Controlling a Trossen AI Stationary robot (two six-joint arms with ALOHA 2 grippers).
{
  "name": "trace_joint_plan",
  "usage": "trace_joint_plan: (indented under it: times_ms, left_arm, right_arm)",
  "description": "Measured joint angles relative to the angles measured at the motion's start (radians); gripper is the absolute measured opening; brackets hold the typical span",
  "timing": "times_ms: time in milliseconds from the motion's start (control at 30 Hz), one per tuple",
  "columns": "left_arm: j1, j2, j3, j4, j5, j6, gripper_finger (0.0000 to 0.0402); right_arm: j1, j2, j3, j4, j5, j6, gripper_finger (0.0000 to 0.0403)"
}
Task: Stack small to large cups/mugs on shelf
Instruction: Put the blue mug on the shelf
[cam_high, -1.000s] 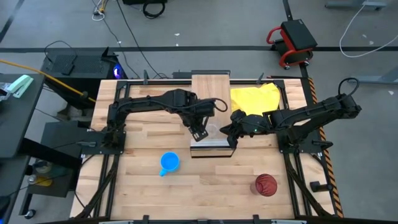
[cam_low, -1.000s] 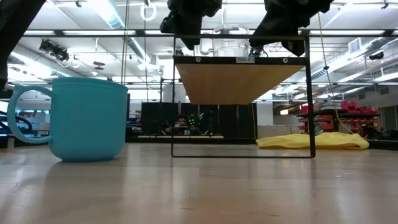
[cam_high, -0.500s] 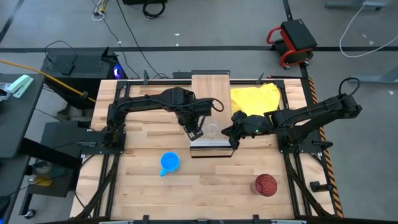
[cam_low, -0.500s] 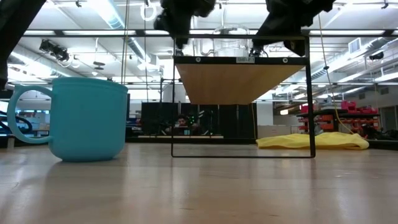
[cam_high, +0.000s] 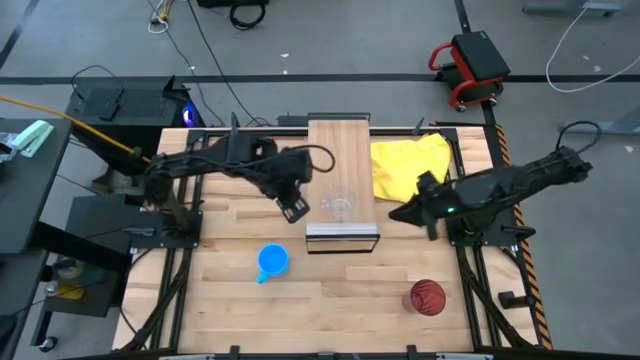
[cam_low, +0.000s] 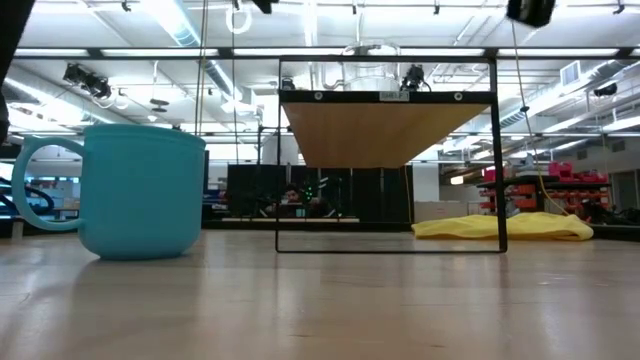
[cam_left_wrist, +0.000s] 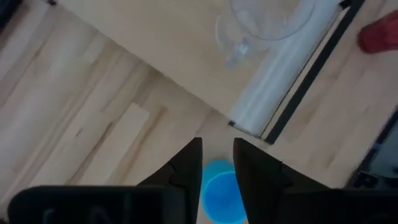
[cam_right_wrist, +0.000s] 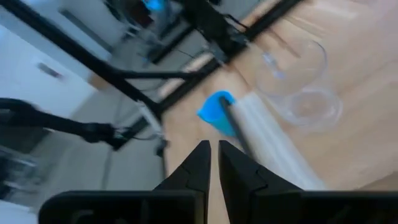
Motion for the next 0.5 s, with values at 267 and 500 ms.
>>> trace_joint_plan:
  times_ms: [267,500]
  left_arm:
    - [-0.052,-0.069,-0.267,-0.002,-0.027,-0.097,0.008]
    - [-0.062,-0.149,-0.484,-0.002,-0.026,-0.209,0.0081]
  right_arm:
    - [-0.025,-0.132,0.0,0.001,0.013,-0.045,0.0037]
    - [-0.026,-0.169,0.0,-0.191,0.074,0.035,0.0036]
